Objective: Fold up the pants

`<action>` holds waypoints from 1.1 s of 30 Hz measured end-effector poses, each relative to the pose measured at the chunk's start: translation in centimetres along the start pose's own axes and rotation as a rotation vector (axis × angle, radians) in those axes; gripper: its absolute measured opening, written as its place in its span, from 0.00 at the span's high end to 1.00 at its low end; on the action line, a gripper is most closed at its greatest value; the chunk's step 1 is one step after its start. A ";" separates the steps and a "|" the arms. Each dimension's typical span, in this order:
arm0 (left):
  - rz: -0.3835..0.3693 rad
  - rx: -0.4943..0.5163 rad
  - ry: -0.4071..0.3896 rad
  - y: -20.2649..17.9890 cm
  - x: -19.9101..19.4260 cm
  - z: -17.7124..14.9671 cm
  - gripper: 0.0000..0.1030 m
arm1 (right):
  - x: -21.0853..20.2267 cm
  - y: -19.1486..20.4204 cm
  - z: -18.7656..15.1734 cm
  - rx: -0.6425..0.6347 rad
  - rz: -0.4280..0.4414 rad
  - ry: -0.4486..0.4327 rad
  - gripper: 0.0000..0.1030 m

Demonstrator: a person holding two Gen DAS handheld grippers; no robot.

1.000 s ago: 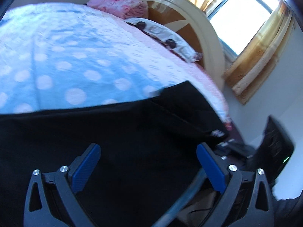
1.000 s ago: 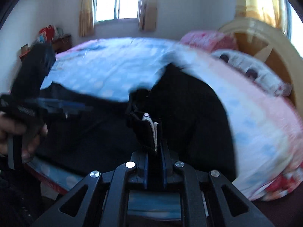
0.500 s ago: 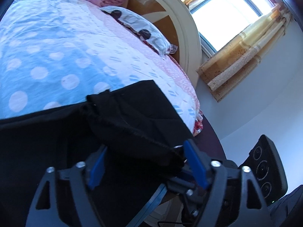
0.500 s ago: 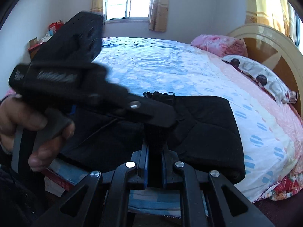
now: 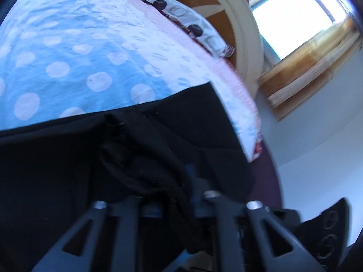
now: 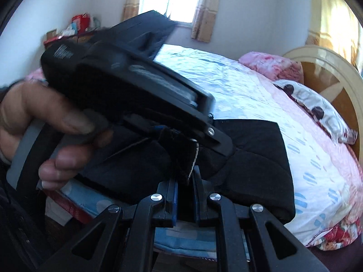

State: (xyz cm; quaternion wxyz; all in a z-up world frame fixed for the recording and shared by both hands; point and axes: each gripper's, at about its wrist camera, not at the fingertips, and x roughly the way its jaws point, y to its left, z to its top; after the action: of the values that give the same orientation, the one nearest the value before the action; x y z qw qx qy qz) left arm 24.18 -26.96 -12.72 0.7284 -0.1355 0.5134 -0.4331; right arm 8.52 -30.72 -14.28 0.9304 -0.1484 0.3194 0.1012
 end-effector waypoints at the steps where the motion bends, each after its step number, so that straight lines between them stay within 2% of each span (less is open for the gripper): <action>1: -0.011 -0.005 -0.005 0.1 -0.2 -0.1 0.87 | 0.0 0.1 0.0 -0.001 0.007 0.001 0.89; 5: 0.009 0.025 -0.029 0.0 -1.3 -0.3 0.89 | -0.5 -0.9 -0.1 0.057 0.073 -0.020 0.86; 6: 0.019 0.037 -0.040 -0.1 -1.7 -0.3 0.90 | -0.6 -1.2 -0.2 0.073 0.097 -0.026 0.81; 7: 0.028 0.049 -0.052 -0.1 -2.3 -0.2 0.90 | -0.8 -1.6 -0.2 0.084 0.111 -0.036 0.69; 9: 0.064 0.081 -0.086 0.1 -4.2 -0.4 0.90 | -1.7 -2.0 -0.4 0.086 0.125 -0.075 0.54; 10: 0.083 0.089 -0.098 0.4 -5.0 -0.5 0.90 | -2.1 -2.2 -0.4 0.089 0.130 -0.093 0.50; 13: 0.124 0.083 -0.116 2.1 -7.5 -1.2 0.90 | -2.9 -3.5 -0.6 0.163 0.148 -0.130 0.50; 17: 0.198 0.067 -0.130 4.4 -9.6 -2.9 0.90 | -1.7 -5.6 -1.0 0.301 0.104 -0.088 0.50; 20: 0.225 0.027 -0.144 6.3 -11.0 -4.1 0.90 | -1.5 -6.0 -1.2 0.355 0.145 -0.085 0.50; 28: 0.254 -0.053 -0.143 9.5 -11.4 -6.5 0.90 | 0.5 -4.4 -0.8 0.297 0.173 -0.046 0.49; 33: 0.270 -0.057 -0.157 10.2 -11.8 -7.2 0.90 | 1.7 -4.2 -0.5 0.269 0.153 0.017 0.49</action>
State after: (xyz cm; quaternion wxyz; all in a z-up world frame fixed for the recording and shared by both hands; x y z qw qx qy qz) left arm 21.79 -10.04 -14.96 0.8137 -0.1190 0.4806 -0.3045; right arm 10.71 -34.63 -14.80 0.9287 0.0017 0.3484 0.1268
